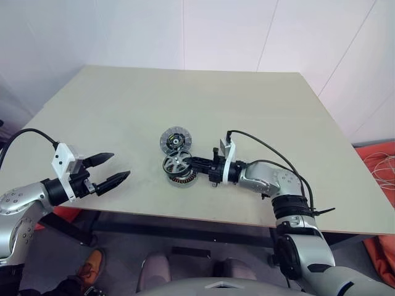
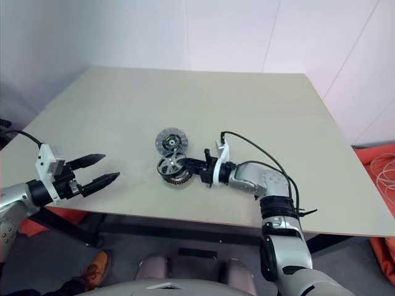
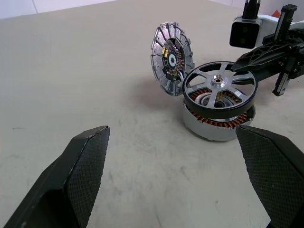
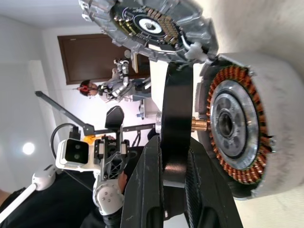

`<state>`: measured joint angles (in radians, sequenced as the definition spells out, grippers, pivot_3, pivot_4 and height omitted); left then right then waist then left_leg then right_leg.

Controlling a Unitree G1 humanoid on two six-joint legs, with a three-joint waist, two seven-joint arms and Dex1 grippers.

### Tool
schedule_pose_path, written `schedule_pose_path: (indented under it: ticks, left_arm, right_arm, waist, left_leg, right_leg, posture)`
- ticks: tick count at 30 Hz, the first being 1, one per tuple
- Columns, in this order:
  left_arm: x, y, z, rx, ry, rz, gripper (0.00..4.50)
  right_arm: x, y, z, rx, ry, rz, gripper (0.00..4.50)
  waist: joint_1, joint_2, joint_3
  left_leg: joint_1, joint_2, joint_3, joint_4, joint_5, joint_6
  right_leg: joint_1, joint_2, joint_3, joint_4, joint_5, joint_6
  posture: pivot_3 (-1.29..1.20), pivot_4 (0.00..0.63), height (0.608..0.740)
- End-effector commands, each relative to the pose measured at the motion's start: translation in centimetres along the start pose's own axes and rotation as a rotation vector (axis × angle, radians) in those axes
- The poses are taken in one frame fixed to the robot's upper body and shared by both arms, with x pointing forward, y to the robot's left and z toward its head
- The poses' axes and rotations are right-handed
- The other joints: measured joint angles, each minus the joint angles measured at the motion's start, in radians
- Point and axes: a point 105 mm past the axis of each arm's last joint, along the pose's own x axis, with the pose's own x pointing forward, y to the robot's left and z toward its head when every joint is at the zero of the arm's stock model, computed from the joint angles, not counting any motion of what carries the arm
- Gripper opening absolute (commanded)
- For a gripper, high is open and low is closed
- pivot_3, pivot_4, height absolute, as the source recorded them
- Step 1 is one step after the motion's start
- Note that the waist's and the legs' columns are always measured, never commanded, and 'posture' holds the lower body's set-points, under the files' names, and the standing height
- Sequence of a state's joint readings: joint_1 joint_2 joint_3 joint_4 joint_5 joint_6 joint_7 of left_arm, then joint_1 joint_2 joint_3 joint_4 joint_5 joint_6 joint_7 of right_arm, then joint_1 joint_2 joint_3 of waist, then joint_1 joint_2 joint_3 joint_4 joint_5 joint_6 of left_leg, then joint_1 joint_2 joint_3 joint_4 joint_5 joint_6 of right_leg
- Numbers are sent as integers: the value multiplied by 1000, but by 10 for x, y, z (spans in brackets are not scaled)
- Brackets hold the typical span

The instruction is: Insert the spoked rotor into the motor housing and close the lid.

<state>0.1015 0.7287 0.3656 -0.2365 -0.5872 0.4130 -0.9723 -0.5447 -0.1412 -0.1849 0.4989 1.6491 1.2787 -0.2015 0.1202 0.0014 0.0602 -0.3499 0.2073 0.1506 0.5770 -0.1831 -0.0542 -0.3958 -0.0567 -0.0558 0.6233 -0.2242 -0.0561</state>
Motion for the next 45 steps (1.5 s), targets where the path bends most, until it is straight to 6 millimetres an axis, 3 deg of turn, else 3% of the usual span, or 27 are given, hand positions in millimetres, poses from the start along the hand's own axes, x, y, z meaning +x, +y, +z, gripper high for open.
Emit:
schedule_pose_path:
  ticks: [1, 14, 26, 27, 31, 42, 45]
  left_arm:
    - [-1, 3, 9, 32, -25, 4, 4500]
    - [0, 3, 8, 33, -25, 2, 4500]
    - [0, 2, 7, 30, -28, 0, 4500]
    - [0, 2, 7, 27, -28, 0, 4500]
    - [3, 1, 4, 23, -29, -7, 4500]
    - [14, 1, 3, 22, -48, -31, 4500]
    - [18, 2, 4, 22, -55, -39, 4500]
  right_arm:
    - [-1, 13, 4, -31, -4, 44, 293]
    - [2, 14, 2, -66, 7, 38, 293]
    - [0, 29, 4, -134, 4, 38, 4356]
    - [-1, 35, 5, -150, 1, 45, 4475]
    - [-8, 46, 7, -187, -7, 52, 4475]
    - [-39, 41, 13, -268, -41, -57, 4475]
    - [-58, 33, 24, -327, -74, -146, 4475]
  waist:
    - [0, 0, 0]
    - [0, 0, 0]
    - [-1, 0, 0]
    - [0, 0, 0]
    - [0, 0, 0]
    - [2, 0, 0]
    - [4, 0, 0]
  left_leg:
    - [0, 0, 0, 0, 0, 0]
    - [0, 0, 0, 0, 0, 0]
    - [1, 0, 0, 0, 0, 0]
    - [1, 0, 0, 0, 0, 0]
    - [1, 0, 0, 0, 0, 0]
    - [1, 0, 0, 0, 1, -1]
    - [1, 0, 0, 0, 1, -1]
  right_leg:
    - [0, 0, 0, 0, 0, 0]
    - [0, 0, 0, 0, 0, 0]
    - [1, 0, 0, 1, 0, 0]
    - [1, 0, 0, 1, 0, 0]
    - [1, 0, 0, 0, 0, 0]
    - [1, 0, 0, 0, 0, 0]
    - [1, 0, 0, 0, 0, 0]
  posture:
    - [0, 0, 740]
    - [0, 0, 740]
    - [0, 0, 740]
    - [0, 0, 740]
    - [0, 0, 740]
    - [0, 0, 740]
    - [0, 0, 740]
